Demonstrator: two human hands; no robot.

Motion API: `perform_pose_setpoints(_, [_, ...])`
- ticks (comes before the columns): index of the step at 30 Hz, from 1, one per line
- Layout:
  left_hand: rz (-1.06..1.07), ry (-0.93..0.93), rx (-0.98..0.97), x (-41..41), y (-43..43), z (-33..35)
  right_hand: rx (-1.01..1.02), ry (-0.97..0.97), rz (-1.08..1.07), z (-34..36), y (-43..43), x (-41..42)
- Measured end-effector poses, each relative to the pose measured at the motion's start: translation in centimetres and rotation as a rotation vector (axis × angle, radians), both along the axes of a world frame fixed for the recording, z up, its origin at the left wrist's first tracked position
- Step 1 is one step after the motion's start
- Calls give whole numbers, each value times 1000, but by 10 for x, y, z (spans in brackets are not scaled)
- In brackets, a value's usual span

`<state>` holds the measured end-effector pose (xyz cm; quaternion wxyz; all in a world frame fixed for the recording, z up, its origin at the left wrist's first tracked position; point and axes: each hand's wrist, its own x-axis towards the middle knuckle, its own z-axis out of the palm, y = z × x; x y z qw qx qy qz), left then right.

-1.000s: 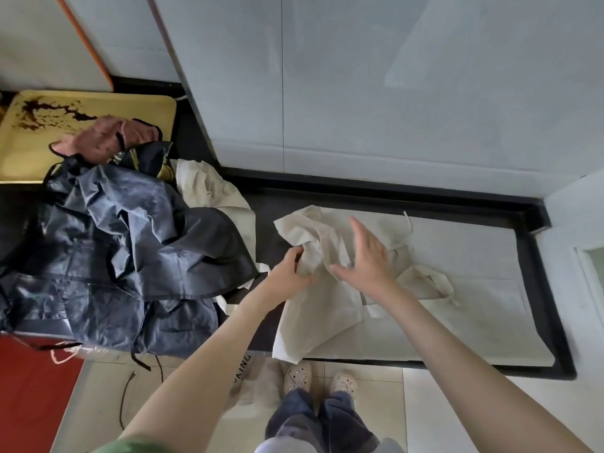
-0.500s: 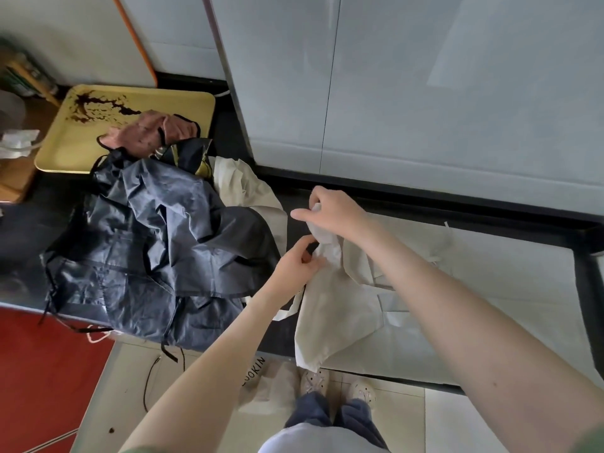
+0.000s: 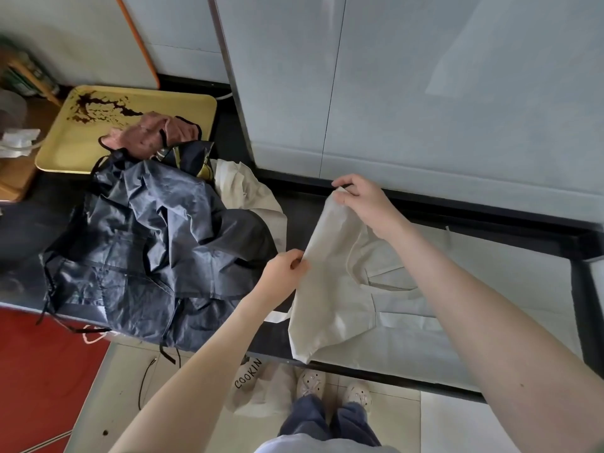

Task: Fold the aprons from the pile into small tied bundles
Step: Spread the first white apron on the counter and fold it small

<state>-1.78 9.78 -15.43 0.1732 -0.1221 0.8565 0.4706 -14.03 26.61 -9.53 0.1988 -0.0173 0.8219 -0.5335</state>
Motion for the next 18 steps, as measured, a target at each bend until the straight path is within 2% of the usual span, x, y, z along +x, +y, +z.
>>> perform_pose_setpoints(2, [61, -68, 60, 2, 3, -2, 93, -43, 78, -4, 4, 0])
perform_pose_setpoints(6, [175, -253, 172, 6, 10, -7, 425, 35, 111, -24, 12, 11])
perform_pose_setpoints(10, [177, -352, 294, 12, 11, -9, 559, -5, 111, -44, 26, 42])
perform_pose_setpoints(12, [167, -329, 288, 11, 7, -11, 616, -7, 149, -50, 33, 57])
perform_pose_setpoints(14, [165, -267, 188, 10, 6, -12, 656, 18, 154, -55, 40, 70])
perform_pose_setpoints(18, [184, -15, -63, 20, 12, -9, 611, 143, 9, -64, 45, 95])
